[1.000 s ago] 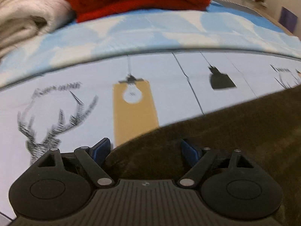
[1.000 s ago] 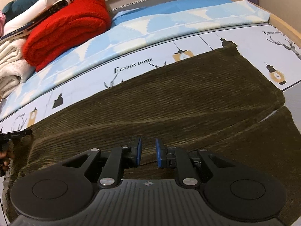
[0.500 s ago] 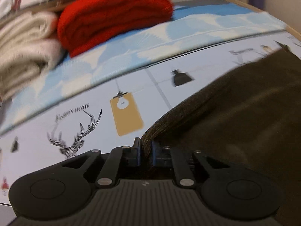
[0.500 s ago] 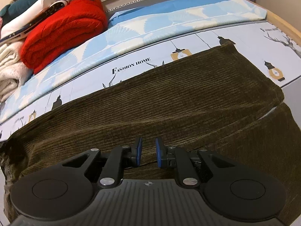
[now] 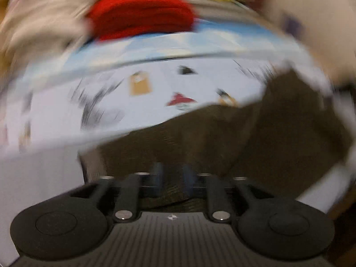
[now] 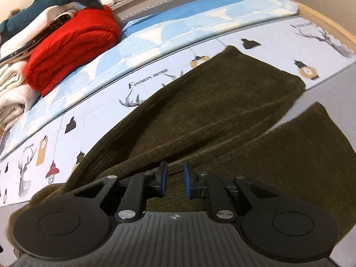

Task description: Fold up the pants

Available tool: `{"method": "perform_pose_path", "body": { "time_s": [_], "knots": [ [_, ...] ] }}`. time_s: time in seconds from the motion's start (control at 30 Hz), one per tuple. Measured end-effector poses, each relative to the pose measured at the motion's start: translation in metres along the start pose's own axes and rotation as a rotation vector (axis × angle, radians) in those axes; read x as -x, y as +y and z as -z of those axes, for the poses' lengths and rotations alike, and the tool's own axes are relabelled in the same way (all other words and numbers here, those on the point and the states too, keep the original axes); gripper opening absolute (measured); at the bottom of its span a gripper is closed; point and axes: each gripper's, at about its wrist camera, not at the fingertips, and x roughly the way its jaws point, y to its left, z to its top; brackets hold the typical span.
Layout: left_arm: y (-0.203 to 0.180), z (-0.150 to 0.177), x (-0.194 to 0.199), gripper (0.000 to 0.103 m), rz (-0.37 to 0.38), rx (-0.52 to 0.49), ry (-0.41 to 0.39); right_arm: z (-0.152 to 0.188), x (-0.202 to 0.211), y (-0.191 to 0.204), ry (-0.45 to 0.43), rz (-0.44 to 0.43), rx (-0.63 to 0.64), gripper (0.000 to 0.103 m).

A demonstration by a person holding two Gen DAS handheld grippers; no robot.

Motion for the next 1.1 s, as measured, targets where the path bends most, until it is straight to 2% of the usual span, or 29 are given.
{"method": "perform_pose_path", "body": {
  "time_s": [0.03, 0.13, 0.2, 0.3, 0.37, 0.43, 0.5, 0.57, 0.63, 0.73, 0.87, 0.9, 1.0, 1.1],
  "knots": [
    [0.019, 0.000, -0.004, 0.058, 0.023, 0.125, 0.030, 0.000, 0.001, -0.003, -0.001, 0.001, -0.014, 0.017],
    [0.063, 0.006, -0.031, 0.066, 0.050, 0.429, 0.167, -0.001, -0.001, -0.010, -0.002, 0.011, -0.062, 0.017],
    [0.082, 0.014, -0.050, 0.066, 0.042, 0.577, 0.240, -0.001, -0.004, -0.013, 0.000, 0.011, -0.086, 0.017],
    [0.102, 0.022, -0.073, 0.076, 0.035, 0.722, 0.282, -0.002, -0.010, -0.009, 0.002, -0.006, -0.092, 0.017],
    [0.111, 0.026, -0.087, 0.076, 0.018, 0.788, 0.312, -0.005, -0.014, -0.004, -0.011, -0.021, -0.081, 0.018],
    [0.118, 0.025, -0.097, 0.076, 0.006, 0.846, 0.329, -0.009, -0.019, 0.001, -0.027, -0.035, -0.070, 0.025],
    [0.122, 0.018, -0.099, 0.076, 0.004, 0.875, 0.291, -0.014, -0.027, 0.006, -0.036, -0.051, -0.076, 0.031],
    [0.120, 0.013, -0.097, 0.072, -0.033, 0.862, 0.254, -0.020, -0.039, 0.010, -0.036, -0.075, -0.097, 0.036],
    [0.120, 0.009, -0.094, 0.037, -0.110, 0.828, 0.252, -0.028, -0.054, 0.017, -0.031, -0.100, -0.118, 0.040],
    [0.118, 0.002, -0.087, 0.027, -0.158, 0.783, 0.206, -0.040, -0.079, 0.030, -0.031, -0.132, -0.146, 0.045],
    [0.111, -0.005, -0.081, 0.027, -0.185, 0.739, 0.186, -0.054, -0.113, 0.049, -0.033, -0.142, -0.197, 0.055],
    [0.111, -0.005, -0.081, 0.029, -0.180, 0.747, 0.193, -0.056, -0.122, 0.055, -0.027, -0.137, -0.204, 0.057],
    [0.114, -0.003, -0.086, 0.049, -0.129, 0.792, 0.232, -0.055, -0.147, 0.076, 0.012, -0.111, -0.169, 0.058],
    [0.114, -0.005, -0.095, 0.050, -0.126, 0.760, 0.258, -0.052, -0.165, 0.090, 0.044, -0.068, -0.124, 0.058]
  ]
}}
